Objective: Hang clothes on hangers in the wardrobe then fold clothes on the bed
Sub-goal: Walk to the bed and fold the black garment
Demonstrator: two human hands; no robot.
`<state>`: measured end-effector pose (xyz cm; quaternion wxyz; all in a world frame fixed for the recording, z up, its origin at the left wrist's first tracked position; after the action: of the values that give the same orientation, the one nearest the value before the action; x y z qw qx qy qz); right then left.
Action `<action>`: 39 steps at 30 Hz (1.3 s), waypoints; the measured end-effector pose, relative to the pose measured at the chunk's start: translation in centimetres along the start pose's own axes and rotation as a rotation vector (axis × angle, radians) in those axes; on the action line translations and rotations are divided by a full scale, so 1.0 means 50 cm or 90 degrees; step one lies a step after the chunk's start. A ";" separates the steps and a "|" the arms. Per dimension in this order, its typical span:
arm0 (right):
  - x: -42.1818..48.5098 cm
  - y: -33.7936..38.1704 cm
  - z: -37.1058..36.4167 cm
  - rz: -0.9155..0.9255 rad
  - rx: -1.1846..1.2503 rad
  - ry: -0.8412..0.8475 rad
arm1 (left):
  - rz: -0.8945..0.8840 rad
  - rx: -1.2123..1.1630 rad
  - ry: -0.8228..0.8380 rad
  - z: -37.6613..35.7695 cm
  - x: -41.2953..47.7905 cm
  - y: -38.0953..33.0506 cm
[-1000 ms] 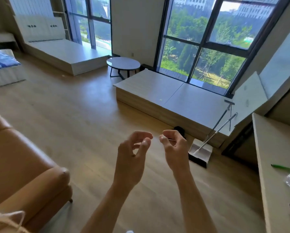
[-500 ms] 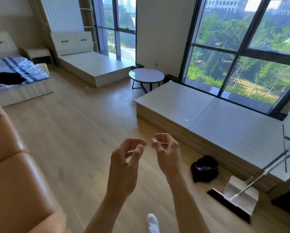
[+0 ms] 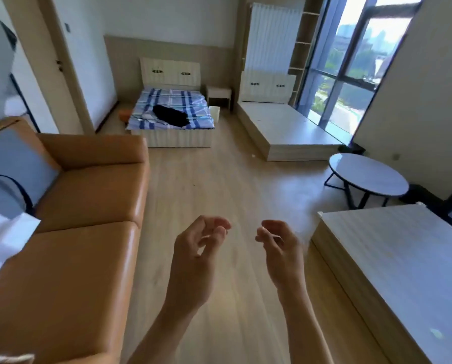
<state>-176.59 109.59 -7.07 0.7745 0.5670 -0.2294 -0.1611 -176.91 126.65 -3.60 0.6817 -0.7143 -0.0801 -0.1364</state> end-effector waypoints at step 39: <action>1.845 -0.090 -1.100 0.005 0.066 0.223 | 0.031 0.012 -0.253 0.075 1.916 0.659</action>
<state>-69.18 105.46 -9.28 0.7730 0.6247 -0.1010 -0.0448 -75.67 121.64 -5.97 0.6625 -0.7222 -0.1970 0.0243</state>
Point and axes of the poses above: each hand's wrist, its own x-axis towards the middle knuckle, its own z-axis out of the back of the hand, y = z × x, the point moved 1 cm from there along x, towards the middle knuckle, and after that the axes turned 4 degrees about -x, right-handed, at the moved point
